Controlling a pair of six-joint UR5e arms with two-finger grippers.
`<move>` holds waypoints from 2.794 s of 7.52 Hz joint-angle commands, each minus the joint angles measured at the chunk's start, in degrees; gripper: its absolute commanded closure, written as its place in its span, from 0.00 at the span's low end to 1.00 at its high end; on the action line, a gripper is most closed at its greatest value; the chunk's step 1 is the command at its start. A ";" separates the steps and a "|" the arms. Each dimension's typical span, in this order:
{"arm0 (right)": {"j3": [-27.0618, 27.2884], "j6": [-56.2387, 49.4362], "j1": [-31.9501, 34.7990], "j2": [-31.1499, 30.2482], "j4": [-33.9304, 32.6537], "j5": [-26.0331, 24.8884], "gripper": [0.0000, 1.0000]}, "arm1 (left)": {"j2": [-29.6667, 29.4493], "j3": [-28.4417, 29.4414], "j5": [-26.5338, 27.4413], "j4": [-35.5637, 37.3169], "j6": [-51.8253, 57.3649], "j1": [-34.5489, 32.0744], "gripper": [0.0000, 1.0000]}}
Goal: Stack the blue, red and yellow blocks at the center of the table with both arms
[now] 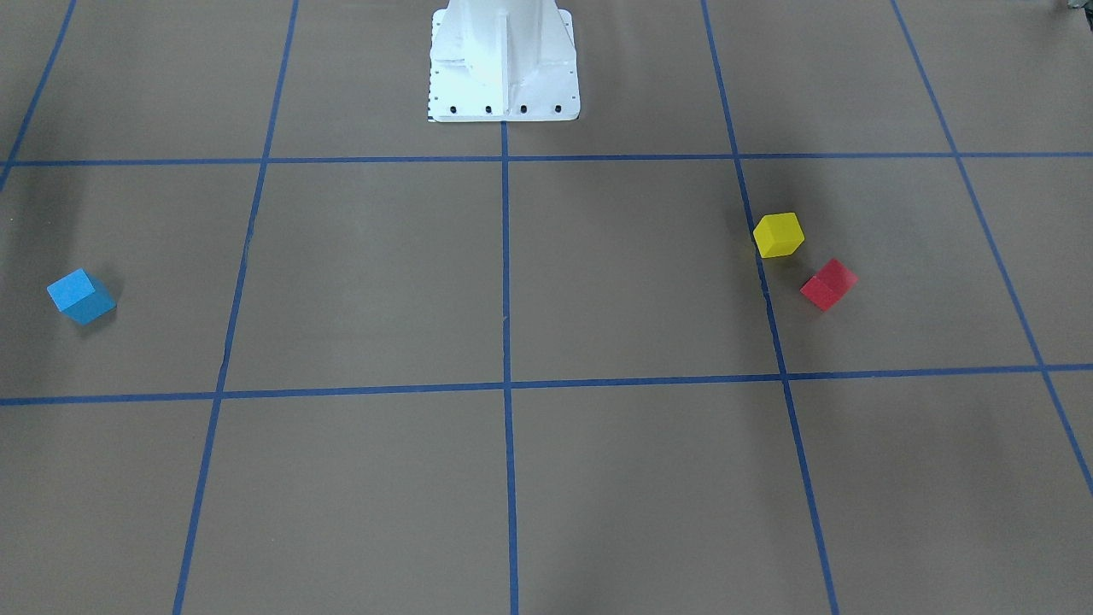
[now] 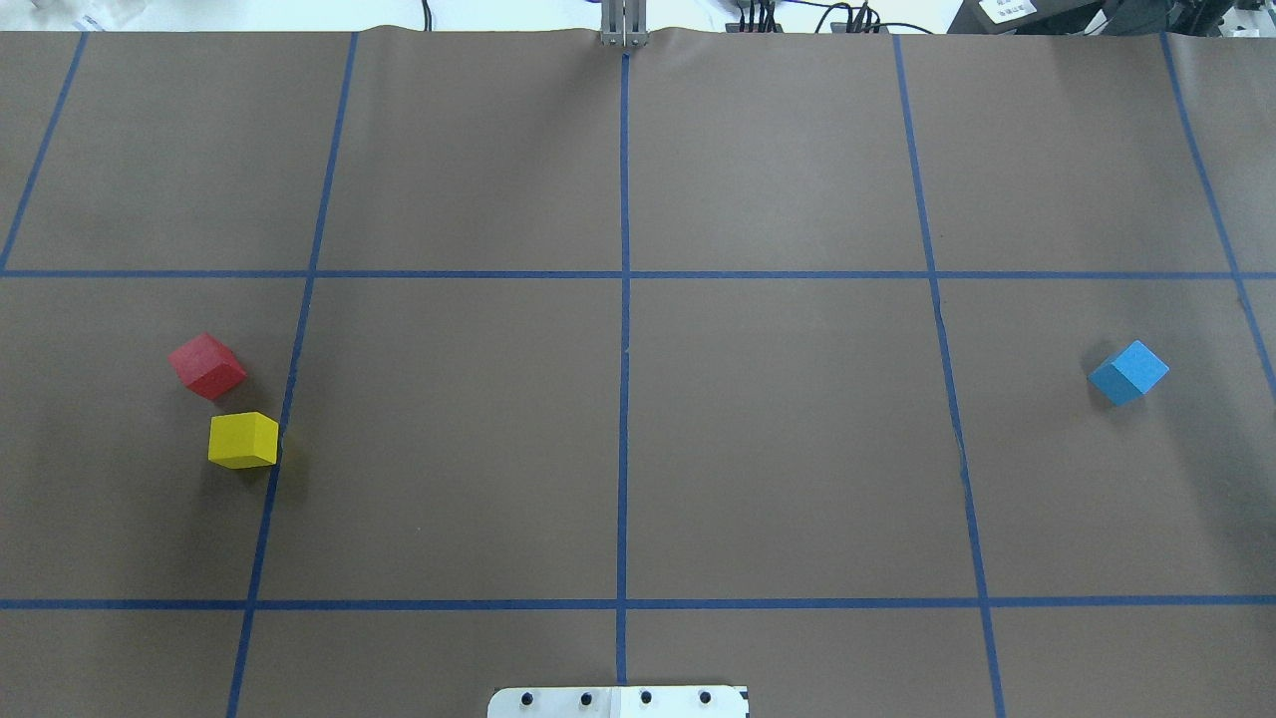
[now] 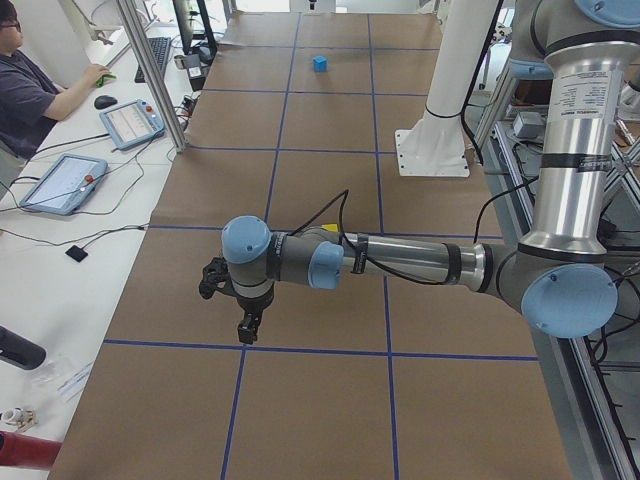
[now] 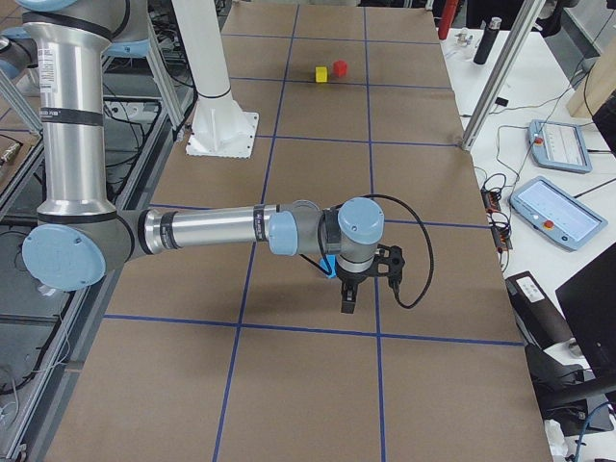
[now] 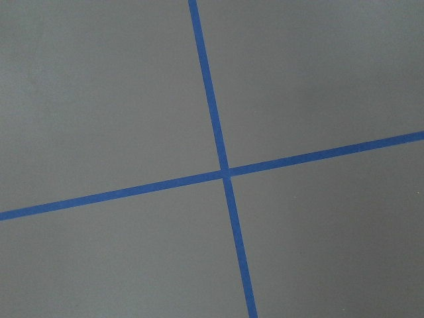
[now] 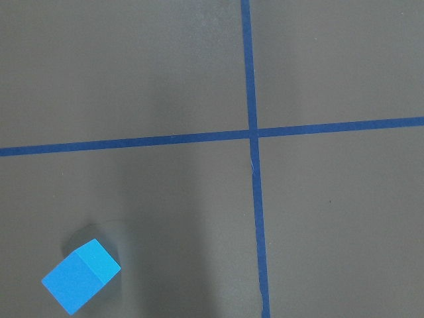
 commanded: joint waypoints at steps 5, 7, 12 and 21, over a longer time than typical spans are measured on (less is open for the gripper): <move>0.49 -0.80 -0.09 -0.93 0.51 0.13 0.00 | -0.22 -2.06 -0.10 -0.26 0.09 0.87 0.00; 3.56 -0.89 -3.84 -0.06 0.60 0.49 0.00 | -0.22 -5.14 0.52 -0.08 -0.26 3.60 0.00; 2.78 0.34 -16.82 7.86 5.30 -0.83 0.00 | -0.84 -5.59 -0.19 -0.52 -0.09 3.60 0.00; -0.91 -1.33 -26.89 0.04 20.38 -4.70 0.00 | -0.84 -5.06 -0.10 -0.61 0.00 3.52 0.00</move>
